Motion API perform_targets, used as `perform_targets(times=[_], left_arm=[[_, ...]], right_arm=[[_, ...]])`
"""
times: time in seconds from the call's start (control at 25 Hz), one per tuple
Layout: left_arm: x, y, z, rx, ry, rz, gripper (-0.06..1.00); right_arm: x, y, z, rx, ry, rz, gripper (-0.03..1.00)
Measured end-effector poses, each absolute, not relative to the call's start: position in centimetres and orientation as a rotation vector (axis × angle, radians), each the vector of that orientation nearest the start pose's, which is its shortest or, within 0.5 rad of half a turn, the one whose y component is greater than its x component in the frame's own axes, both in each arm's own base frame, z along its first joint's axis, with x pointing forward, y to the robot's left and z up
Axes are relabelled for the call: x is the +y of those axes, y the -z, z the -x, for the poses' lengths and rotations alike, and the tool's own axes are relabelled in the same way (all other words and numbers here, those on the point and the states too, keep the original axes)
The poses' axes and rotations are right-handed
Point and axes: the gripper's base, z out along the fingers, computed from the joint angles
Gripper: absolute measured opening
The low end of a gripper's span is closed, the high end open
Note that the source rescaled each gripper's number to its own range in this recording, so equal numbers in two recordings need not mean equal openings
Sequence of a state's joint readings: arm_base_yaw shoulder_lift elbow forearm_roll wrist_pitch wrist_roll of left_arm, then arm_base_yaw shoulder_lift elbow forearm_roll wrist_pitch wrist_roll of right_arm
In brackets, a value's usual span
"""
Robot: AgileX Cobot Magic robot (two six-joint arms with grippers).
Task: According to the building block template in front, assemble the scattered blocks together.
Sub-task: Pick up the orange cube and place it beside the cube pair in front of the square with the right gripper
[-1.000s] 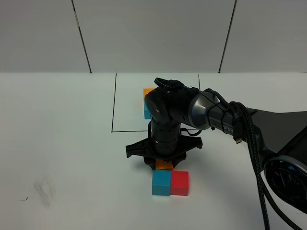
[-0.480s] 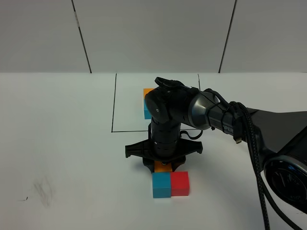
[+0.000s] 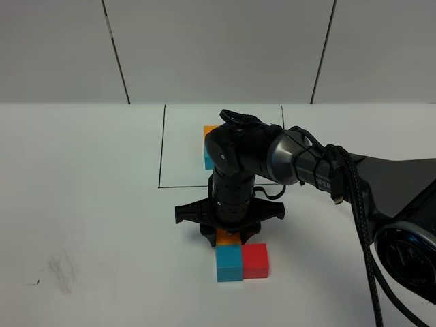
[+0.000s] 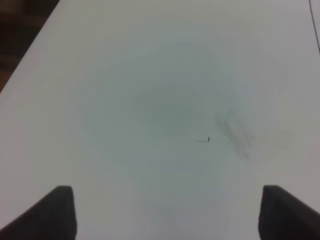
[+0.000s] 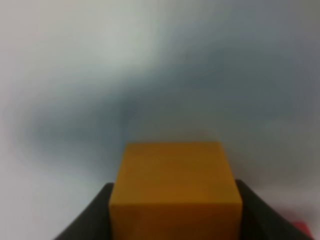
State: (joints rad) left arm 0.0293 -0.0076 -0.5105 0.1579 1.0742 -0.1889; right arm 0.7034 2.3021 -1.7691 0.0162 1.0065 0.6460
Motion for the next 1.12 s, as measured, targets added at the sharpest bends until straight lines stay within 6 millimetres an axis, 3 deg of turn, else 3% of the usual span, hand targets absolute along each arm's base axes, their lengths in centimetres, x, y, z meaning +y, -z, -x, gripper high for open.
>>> perform_targets(times=[1.12], left_arm=[[1.25,-27.99,0.88,2.017,-0.091,0.231,0.82]], right_arm=[[30.23,-12.88,-35.15,3.067,-0.154,0.082,0.0]])
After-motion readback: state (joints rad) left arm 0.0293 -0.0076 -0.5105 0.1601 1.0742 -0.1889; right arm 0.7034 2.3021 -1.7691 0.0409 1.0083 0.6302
